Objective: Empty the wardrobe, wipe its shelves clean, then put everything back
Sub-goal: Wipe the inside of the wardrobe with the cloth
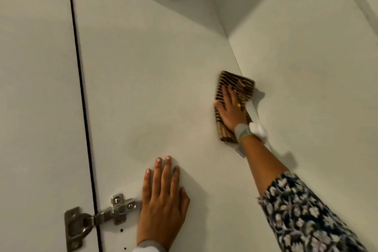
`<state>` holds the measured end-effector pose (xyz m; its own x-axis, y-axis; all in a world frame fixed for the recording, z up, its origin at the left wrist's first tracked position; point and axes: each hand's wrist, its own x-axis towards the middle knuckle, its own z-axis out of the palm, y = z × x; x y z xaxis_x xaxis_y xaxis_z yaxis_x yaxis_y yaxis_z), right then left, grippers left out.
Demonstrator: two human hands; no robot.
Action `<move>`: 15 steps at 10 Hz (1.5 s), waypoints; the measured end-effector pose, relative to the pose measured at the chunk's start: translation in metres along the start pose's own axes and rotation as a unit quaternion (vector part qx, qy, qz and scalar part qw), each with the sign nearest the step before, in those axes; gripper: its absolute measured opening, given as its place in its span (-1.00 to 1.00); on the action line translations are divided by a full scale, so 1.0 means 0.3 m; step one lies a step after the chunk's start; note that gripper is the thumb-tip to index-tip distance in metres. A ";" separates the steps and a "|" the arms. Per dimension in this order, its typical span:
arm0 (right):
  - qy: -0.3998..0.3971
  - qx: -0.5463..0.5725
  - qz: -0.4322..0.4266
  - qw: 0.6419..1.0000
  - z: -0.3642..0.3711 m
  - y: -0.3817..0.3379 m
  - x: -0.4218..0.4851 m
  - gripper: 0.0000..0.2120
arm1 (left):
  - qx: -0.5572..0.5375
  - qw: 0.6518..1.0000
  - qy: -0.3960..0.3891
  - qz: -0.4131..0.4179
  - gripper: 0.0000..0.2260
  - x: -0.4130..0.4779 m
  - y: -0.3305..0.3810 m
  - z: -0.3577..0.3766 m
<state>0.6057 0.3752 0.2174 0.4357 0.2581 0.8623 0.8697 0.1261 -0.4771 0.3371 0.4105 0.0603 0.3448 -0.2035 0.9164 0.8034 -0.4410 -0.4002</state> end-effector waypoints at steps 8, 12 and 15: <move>-0.341 -0.094 -0.073 0.932 0.227 -0.239 -1.448 -0.21 | -0.201 0.960 -0.168 -0.100 -0.62 -0.152 0.026 -0.184; -0.409 -0.196 0.232 0.861 0.125 -0.015 -1.518 -0.19 | -0.307 0.873 -0.361 -0.118 -0.55 -0.586 0.255 -0.314; -0.407 -0.243 0.267 0.839 0.055 0.260 -1.398 -0.34 | -0.397 0.787 -0.458 -0.114 -0.35 -0.749 0.456 -0.259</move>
<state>0.4870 0.2928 -0.1843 0.6626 0.7471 0.0529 0.6792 -0.5696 -0.4628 0.3318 0.3281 -0.2013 0.7328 0.5160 0.4435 0.4639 -0.8557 0.2291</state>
